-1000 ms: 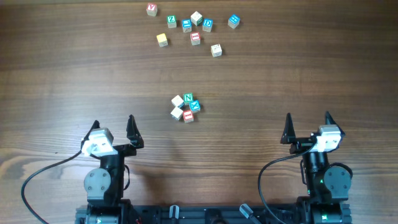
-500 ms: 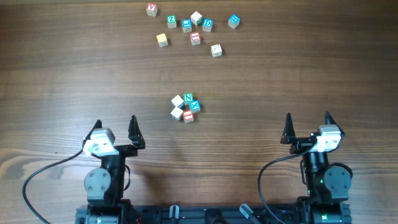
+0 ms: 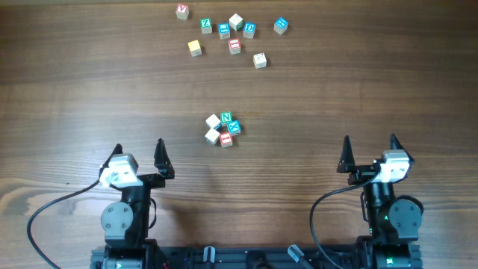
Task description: Form a circle
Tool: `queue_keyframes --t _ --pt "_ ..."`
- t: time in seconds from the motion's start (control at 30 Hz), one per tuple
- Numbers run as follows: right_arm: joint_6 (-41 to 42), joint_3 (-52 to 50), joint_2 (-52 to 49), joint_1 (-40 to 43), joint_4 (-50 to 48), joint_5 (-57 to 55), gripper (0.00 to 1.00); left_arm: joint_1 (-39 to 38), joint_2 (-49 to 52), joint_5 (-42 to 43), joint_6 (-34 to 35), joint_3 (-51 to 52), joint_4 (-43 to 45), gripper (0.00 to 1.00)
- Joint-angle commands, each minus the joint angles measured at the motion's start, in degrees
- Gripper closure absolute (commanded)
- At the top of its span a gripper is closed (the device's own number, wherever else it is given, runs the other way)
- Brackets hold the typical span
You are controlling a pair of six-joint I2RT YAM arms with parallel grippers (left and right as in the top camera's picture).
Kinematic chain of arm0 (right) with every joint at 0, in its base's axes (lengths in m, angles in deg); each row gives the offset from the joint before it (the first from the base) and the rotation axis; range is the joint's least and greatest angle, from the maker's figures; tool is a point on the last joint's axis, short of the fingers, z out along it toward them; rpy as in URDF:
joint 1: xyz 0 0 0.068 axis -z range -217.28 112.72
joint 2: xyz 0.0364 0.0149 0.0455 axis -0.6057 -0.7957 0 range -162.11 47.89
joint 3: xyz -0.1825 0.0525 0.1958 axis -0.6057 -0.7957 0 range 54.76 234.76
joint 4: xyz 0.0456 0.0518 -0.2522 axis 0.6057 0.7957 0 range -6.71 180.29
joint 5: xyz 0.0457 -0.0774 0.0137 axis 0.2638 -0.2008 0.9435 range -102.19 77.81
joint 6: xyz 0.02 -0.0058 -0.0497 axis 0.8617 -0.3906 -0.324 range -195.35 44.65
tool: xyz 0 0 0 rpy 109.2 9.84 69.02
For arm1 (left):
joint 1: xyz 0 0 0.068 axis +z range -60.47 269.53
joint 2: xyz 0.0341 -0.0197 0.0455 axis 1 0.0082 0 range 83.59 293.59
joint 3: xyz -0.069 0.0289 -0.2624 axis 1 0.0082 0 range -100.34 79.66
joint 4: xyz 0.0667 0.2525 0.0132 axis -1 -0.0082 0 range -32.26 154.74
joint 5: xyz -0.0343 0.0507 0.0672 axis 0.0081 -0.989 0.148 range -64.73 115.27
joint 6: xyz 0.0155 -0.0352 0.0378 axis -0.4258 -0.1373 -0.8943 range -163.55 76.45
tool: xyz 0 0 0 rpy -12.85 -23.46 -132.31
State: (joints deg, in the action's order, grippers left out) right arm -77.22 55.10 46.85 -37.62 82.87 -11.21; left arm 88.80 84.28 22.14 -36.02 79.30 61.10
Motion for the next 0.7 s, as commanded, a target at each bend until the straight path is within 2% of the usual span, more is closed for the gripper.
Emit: queue_keyframes --t 0.0,0.67 --pt "-1.1 0.0 0.8 -0.2 0.0 -1.1 0.01 0.3 -0.4 0.7 -1.3 0.0 -0.3 0.00" --pt "-1.1 0.0 0.8 -0.2 0.0 -1.1 0.00 0.3 -0.3 0.7 -1.3 0.0 -0.3 0.00"
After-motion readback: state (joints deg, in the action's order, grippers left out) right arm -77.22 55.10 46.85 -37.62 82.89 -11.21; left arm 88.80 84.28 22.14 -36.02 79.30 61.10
